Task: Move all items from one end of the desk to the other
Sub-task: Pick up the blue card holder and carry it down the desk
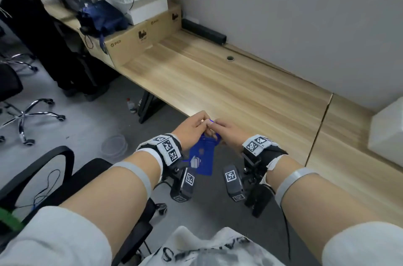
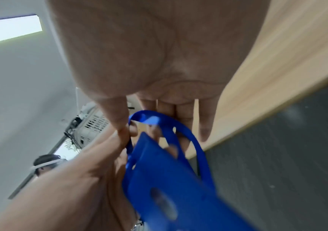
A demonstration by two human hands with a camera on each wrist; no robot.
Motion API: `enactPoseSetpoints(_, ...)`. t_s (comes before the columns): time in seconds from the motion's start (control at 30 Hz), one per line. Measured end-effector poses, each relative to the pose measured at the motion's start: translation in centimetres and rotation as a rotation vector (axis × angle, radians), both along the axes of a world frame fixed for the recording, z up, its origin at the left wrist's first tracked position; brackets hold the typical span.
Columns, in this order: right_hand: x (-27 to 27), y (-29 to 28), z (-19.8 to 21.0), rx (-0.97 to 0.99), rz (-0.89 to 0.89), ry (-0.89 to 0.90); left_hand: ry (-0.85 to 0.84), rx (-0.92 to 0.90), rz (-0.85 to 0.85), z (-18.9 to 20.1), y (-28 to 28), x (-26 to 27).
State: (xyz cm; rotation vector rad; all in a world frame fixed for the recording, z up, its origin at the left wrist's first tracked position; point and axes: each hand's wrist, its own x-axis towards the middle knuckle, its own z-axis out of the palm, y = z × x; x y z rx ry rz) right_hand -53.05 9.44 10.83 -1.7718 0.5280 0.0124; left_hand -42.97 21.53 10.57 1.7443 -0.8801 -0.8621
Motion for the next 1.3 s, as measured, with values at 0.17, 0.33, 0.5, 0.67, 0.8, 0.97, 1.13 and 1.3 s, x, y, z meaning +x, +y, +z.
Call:
enactPoseSetpoints(0.17,-2.0,-5.1,2.9,-0.112,-0.023,0.033,0.105,0.011,0.118,2.0,-3.6,-2.0)
enactPoseSetpoints(0.33,-2.5,-7.7,4.4,0.083,-0.201,-0.044,0.217,-0.006,0.119,1.5,-4.9,-4.2)
enactPoseSetpoints(0.5,-2.1,-7.7,4.0,0.339,-0.281,-0.109,0.289,0.017,0.092,-0.3,-3.6,-5.5)
enactPoseSetpoints(0.67,-1.6,-8.4,3.1,0.361,-0.473,-0.086,0.337,0.02,0.251,-1.5,-1.6,-5.9)
enactPoseSetpoints(0.8,-2.7,-9.6,1.4,0.322,-0.515,-0.013,0.563,-0.222,0.464,-1.4,-2.6,-6.2)
enactPoseSetpoints(0.97,-5.1,-10.4,0.0,0.193,-0.389,-0.035,0.605,-0.294,0.519,0.9,-6.9,-7.3)
enactPoseSetpoints(1.13,-7.3,-12.2,1.3,0.164,-0.286,-0.042,0.551,-0.271,0.426,3.6,-11.5,-8.6)
enactPoseSetpoints(1.3,-9.6,-14.9,3.1,0.121,-0.219,-0.063,0.528,-0.24,0.333,5.4,-16.4,-9.6)
